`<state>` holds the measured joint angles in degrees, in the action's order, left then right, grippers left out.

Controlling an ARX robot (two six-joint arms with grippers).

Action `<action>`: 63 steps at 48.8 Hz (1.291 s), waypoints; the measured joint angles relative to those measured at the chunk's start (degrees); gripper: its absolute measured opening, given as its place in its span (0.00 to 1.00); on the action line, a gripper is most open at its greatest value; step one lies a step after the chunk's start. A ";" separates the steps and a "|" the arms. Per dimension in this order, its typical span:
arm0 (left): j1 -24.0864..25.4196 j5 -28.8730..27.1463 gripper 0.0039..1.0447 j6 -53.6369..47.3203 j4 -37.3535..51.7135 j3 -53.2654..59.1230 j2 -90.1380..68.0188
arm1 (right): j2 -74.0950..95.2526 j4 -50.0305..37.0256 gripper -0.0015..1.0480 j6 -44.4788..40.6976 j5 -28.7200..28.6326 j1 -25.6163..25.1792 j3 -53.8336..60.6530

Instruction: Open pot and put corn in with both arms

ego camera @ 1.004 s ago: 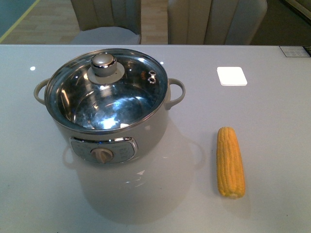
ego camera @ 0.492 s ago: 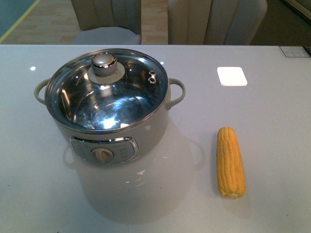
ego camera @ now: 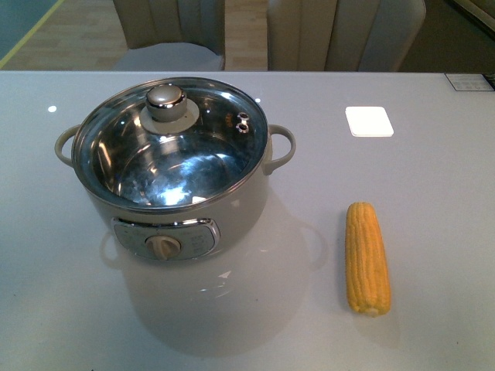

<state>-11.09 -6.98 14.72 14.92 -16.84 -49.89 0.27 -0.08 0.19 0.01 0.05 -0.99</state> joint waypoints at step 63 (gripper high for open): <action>-8.98 2.01 0.94 -9.27 14.95 -38.60 -67.67 | 0.00 0.00 0.92 0.00 0.00 0.00 0.00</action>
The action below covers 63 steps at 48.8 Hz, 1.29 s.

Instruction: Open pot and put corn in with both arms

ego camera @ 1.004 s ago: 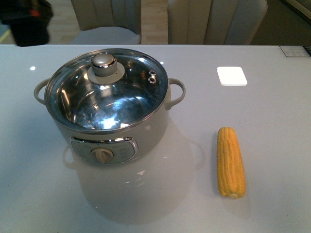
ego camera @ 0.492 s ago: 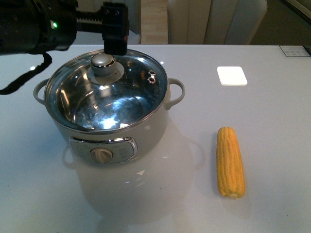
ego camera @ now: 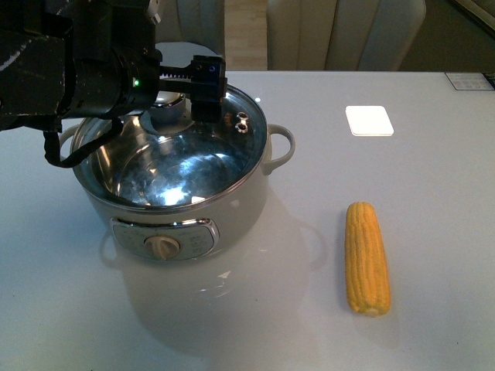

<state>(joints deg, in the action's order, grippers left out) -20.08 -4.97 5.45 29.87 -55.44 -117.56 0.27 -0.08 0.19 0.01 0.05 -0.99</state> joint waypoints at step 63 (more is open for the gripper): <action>-0.72 -2.47 0.42 2.49 -0.66 0.72 0.59 | 0.00 0.00 0.92 0.00 0.00 0.00 0.00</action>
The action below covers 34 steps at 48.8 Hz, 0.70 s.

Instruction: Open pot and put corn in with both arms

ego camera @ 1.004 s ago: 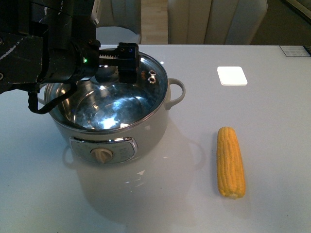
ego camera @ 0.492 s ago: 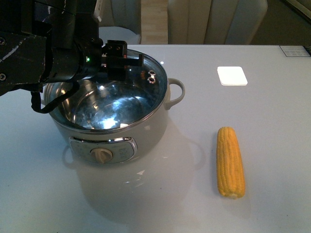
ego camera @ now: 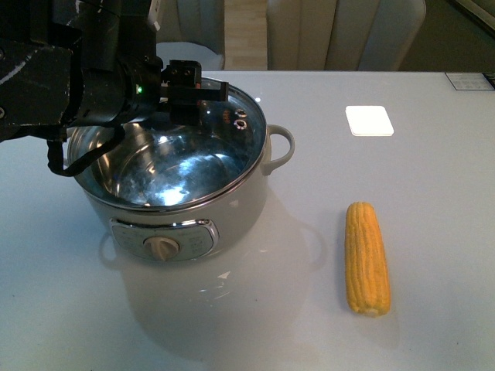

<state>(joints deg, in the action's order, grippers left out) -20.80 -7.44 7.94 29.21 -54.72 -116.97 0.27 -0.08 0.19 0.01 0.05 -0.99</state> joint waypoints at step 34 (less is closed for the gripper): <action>1.64 0.11 0.42 0.39 -3.34 -2.23 10.19 | 0.00 0.00 0.92 0.00 0.00 0.00 0.00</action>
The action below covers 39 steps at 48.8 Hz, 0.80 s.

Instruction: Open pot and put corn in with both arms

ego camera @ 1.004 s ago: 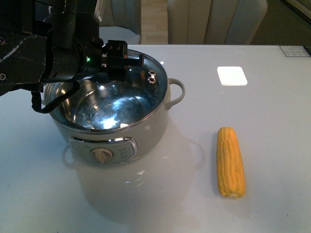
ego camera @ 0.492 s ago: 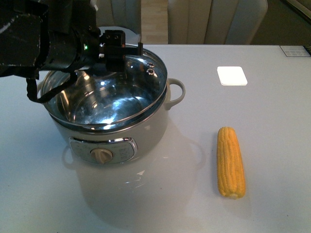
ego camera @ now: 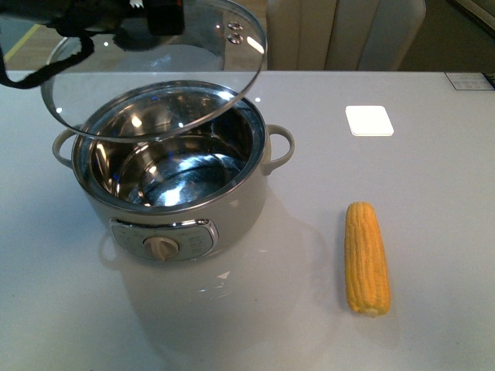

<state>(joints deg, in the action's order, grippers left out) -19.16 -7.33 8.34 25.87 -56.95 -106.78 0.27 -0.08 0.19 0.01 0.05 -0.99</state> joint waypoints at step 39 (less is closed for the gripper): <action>38.56 6.34 0.42 -6.47 22.21 24.02 0.09 | 0.00 0.00 0.92 0.00 0.00 0.00 0.00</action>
<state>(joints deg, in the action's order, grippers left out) 19.40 -0.99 1.87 48.07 -32.93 -106.69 0.27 -0.08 0.19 0.01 0.05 -0.99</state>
